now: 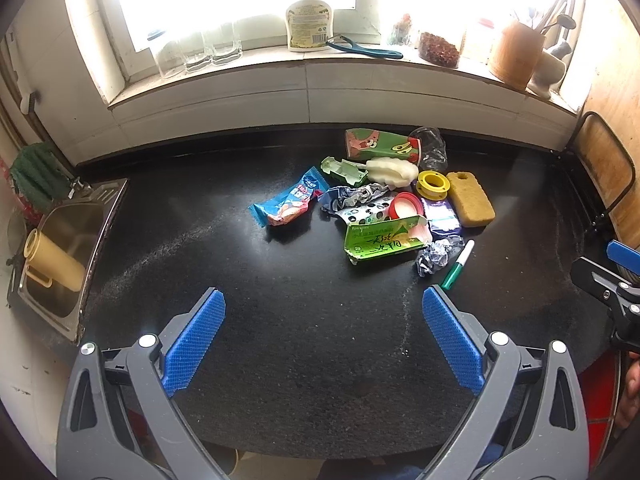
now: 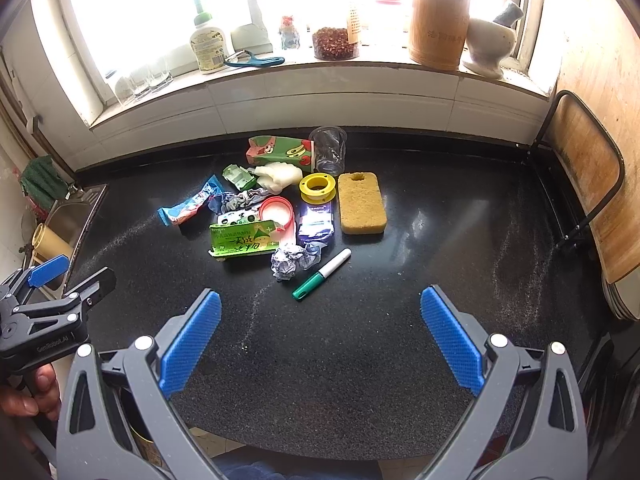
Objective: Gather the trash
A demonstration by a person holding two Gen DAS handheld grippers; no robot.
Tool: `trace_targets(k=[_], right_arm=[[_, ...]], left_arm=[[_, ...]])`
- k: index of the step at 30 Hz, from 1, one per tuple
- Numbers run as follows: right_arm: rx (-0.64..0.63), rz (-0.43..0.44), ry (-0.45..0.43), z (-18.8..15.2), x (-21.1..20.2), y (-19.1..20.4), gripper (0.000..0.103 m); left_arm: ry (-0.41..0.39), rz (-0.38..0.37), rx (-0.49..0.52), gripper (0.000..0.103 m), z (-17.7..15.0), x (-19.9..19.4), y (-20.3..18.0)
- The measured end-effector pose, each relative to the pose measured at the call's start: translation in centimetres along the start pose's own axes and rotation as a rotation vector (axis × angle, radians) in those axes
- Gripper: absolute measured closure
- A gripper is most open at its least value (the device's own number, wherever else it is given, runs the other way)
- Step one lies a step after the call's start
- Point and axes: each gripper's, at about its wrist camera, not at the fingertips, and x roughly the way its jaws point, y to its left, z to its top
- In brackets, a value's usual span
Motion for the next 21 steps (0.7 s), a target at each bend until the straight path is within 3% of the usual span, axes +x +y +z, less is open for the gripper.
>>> trace_targets(k=[11, 17, 21], right_arm=[[0.009, -0.004, 0.016, 0.5, 1.9, -1.5, 0.006], [0.008, -0.016, 0.037, 2.3, 6.0, -3.5, 0.006], [0.014, -0.023, 0.092, 4.2, 11.5, -4.9, 0.006]], left_arm=[[0.026, 0.017, 0.102, 0.007, 0.7, 4.9, 1.9], [0.032, 0.047, 0.174, 0.007, 2.9, 10.9, 4.4], [0.053, 0.042, 0.171, 0.007, 4.8, 15.8, 6.3]])
